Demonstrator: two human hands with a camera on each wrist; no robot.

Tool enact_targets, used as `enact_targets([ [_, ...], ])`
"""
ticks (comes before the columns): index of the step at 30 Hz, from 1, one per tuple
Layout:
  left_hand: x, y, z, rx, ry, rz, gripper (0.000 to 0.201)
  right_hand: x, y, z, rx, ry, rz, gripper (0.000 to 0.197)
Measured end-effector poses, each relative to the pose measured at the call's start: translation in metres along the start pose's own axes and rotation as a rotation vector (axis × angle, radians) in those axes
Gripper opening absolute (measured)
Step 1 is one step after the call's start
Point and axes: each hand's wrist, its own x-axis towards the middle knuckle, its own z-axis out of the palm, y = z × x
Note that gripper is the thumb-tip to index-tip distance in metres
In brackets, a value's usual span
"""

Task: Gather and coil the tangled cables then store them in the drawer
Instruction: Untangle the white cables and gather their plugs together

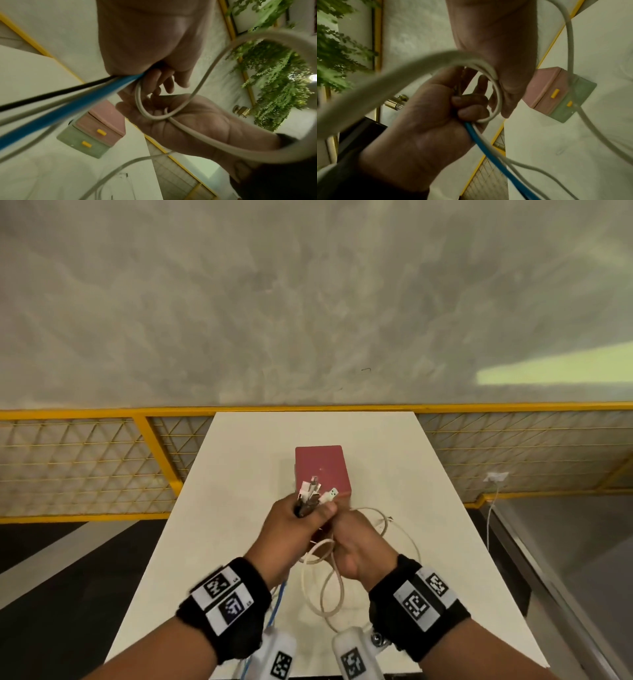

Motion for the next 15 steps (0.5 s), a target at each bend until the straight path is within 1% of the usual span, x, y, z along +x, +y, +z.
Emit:
enact_targets([
  [1,0.002,-0.004,0.001,0.013,-0.004,-0.009,0.006,0.0,0.002,-0.002,0.031,0.016,0.016,0.031],
  [3,0.001,-0.013,-0.002,0.015,-0.025,-0.042,0.011,0.0,0.008,-0.006,0.082,0.043,0.066,0.038],
  [4,-0.003,-0.017,-0.002,0.001,-0.057,-0.073,0.014,0.0,0.01,-0.006,0.094,0.065,0.088,0.042],
  [7,-0.015,-0.022,-0.005,-0.114,-0.164,-0.169,0.008,0.001,0.016,-0.008,0.045,0.132,0.101,0.052],
  [8,-0.019,-0.023,-0.006,-0.125,-0.181,-0.182,0.011,-0.001,0.016,-0.008,0.013,0.14,0.099,0.053],
  [12,-0.021,-0.028,-0.009,0.013,-0.206,-0.156,0.013,-0.003,0.016,-0.009,-0.021,0.132,0.125,0.053],
  [14,-0.02,-0.029,-0.012,0.056,-0.214,-0.203,0.017,-0.006,0.011,-0.008,0.02,0.091,0.16,0.048],
  [15,-0.021,-0.028,-0.014,0.065,-0.244,-0.233,0.016,-0.005,0.006,-0.011,0.067,0.065,0.167,0.045],
])
